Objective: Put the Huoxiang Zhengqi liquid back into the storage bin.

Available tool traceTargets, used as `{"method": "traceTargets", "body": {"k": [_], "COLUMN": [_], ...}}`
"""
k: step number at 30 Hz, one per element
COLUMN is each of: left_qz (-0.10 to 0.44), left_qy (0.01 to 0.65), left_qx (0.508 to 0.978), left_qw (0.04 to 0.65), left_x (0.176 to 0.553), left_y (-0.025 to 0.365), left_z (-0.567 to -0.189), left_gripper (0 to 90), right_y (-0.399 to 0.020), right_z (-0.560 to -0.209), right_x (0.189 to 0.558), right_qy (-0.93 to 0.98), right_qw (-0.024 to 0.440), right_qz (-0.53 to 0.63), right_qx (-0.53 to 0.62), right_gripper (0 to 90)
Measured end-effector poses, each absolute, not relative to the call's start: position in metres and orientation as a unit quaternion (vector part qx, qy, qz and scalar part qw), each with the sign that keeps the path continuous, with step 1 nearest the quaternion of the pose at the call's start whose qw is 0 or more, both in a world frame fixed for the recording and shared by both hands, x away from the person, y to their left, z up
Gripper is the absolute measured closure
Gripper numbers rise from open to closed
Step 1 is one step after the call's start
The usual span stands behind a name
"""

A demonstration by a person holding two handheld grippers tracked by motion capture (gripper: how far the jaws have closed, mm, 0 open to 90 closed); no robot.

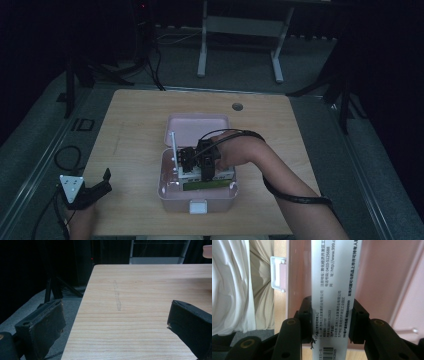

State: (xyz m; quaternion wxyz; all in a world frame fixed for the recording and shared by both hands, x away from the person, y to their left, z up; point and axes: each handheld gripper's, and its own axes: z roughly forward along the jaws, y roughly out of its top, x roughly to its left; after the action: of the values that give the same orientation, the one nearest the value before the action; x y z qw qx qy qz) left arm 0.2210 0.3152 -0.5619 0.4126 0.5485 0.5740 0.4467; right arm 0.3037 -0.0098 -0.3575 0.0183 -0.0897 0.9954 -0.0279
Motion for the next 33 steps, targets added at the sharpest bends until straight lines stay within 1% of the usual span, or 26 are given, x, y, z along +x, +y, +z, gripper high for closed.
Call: {"method": "traceTargets", "body": {"k": [3, 4, 8, 9, 10, 13, 22, 30, 33], "left_qz": [0.446, 0.446, 0.446, 0.446, 0.446, 0.446, 0.447, 0.447, 0.447], "left_qy": [0.574, 0.574, 0.574, 0.574, 0.574, 0.574, 0.573, 0.572, 0.572], "left_qx": [0.549, 0.549, 0.548, 0.548, 0.548, 0.549, 0.549, 0.550, 0.550], "left_qw": [0.413, 0.413, 0.413, 0.413, 0.413, 0.412, 0.413, 0.413, 0.413], "left_x": [0.221, 0.221, 0.221, 0.221, 0.221, 0.221, 0.222, 0.221, 0.221], "left_y": [0.315, 0.315, 0.315, 0.315, 0.315, 0.315, 0.315, 0.315, 0.315], "left_z": [-0.562, -0.562, -0.562, -0.562, -0.562, -0.562, -0.562, -0.562, -0.562], "left_gripper": [1.3, 1.4, 1.3, 1.3, 1.3, 1.3, 1.3, 1.3, 1.4], "right_y": [-0.009, -0.009, -0.008, -0.008, -0.008, -0.007, -0.005, -0.006, -0.008], "right_z": [-0.365, -0.374, -0.384, -0.395, -0.399, -0.404, -0.436, -0.454, -0.454], "right_x": [0.305, 0.307, 0.308, 0.308, 0.308, 0.308, 0.306, 0.308, 0.310], "right_qy": [0.996, 0.996, 0.997, 0.996, 0.996, 0.996, 0.996, 0.996, 0.997], "right_qw": [0.013, 0.005, -0.001, -0.009, -0.011, -0.015, -0.033, -0.040, -0.041], "right_qz": [-0.032, -0.034, -0.039, -0.046, -0.047, -0.050, -0.057, -0.059, -0.049], "right_qx": [-0.085, -0.079, -0.074, -0.074, -0.073, -0.070, -0.066, -0.055, -0.051], "right_gripper": [62.3, 62.2, 62.2, 62.2, 62.2, 62.2, 62.3, 62.2, 62.2]}}
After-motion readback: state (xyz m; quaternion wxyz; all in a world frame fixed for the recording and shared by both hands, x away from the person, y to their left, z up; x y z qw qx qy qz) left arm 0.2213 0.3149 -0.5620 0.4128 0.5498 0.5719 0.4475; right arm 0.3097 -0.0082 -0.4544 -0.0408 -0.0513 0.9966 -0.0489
